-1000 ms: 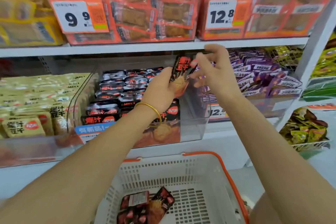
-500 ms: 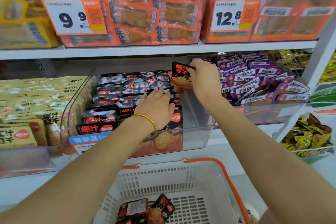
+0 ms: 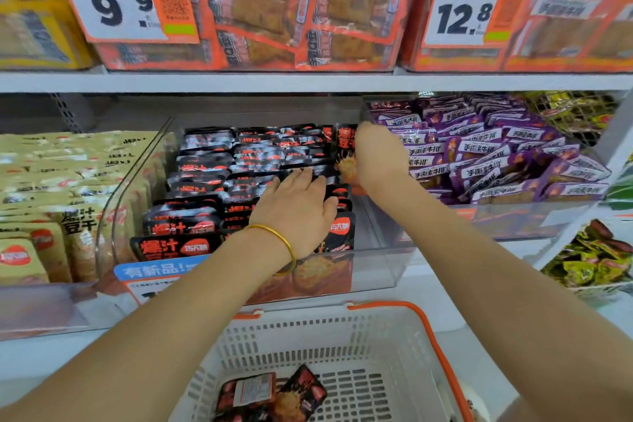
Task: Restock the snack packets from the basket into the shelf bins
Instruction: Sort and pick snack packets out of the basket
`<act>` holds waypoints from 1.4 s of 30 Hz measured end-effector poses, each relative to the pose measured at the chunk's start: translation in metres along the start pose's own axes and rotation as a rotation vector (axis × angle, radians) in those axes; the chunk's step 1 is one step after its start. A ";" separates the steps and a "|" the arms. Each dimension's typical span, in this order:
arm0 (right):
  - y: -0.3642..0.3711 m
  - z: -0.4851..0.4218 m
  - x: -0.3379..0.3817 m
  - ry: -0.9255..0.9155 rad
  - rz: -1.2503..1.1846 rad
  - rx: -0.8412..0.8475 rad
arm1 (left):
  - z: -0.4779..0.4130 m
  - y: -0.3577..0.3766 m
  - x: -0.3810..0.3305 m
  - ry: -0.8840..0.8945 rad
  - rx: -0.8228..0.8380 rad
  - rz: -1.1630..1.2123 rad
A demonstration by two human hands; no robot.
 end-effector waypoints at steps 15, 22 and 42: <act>0.053 -0.049 -0.008 0.027 0.067 0.135 | 0.001 -0.001 0.000 0.007 0.010 0.024; 0.057 -0.059 0.000 -0.048 0.173 0.044 | 0.002 -0.001 0.000 0.012 0.016 0.035; 0.069 -0.046 -0.002 -0.156 -0.110 -0.098 | 0.005 -0.002 0.001 0.015 0.014 0.030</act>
Point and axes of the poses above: each hand's wrist, its own z-axis away from the middle knuckle, its own y-axis out of the palm, x = y × z, the point moved 7 cm from there along -z, towards the middle knuckle, and after that the axes turned 14 degrees about -z, right-handed, at the moved point
